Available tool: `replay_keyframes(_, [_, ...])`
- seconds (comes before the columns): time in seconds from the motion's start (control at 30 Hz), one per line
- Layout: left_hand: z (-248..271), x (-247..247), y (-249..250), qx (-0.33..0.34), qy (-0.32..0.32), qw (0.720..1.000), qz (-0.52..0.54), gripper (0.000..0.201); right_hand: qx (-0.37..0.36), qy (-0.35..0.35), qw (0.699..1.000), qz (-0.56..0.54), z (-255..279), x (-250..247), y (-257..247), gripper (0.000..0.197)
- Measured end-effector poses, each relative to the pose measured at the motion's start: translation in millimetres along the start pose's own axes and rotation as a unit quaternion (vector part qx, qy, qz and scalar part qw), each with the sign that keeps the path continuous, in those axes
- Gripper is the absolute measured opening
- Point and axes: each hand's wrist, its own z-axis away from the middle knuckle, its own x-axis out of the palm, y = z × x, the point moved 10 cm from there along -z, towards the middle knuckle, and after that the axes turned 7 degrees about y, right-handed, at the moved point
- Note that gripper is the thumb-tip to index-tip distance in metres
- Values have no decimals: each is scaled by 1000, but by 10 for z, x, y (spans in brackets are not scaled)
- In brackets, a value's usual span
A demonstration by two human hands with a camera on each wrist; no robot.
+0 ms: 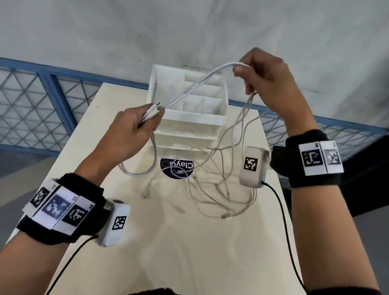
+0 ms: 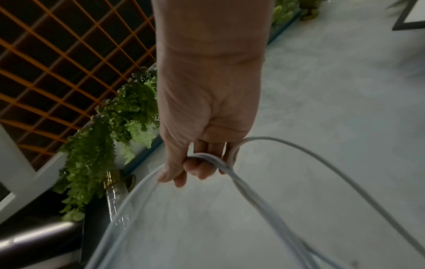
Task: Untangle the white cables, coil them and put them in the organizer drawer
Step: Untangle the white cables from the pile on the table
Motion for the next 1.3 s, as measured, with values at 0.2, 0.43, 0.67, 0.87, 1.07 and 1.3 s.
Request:
replay_keyframes(0.2, [99,102,-426,-114,1,990,-78,26,75,-141,987,-2,470,711,445,12])
replay_keyframes(0.43, [126,662,-165,-63,-143,987,43,21,100,-195,972,-86,737,1204,370,19])
replay_keyframes(0.67, [-70,26,-209,-28,13,1000,-3,26,191,-183,963,-49,1073,1014,1076,21])
replay_keyframes(0.87, [-148,-462,-515,-47,49,996,-50,30,279,-100,955,23,1449,762,1972,38])
replay_keyframes(1.07, [188,32,-1117,-129,-127,953,-242,31,253,-15,963,-94,1169,398,1554,27])
replay_keyframes(1.3, [724,494,-1445,-134,-311,920,-195,26,329,-59,942,12,1611,-232,1821,43])
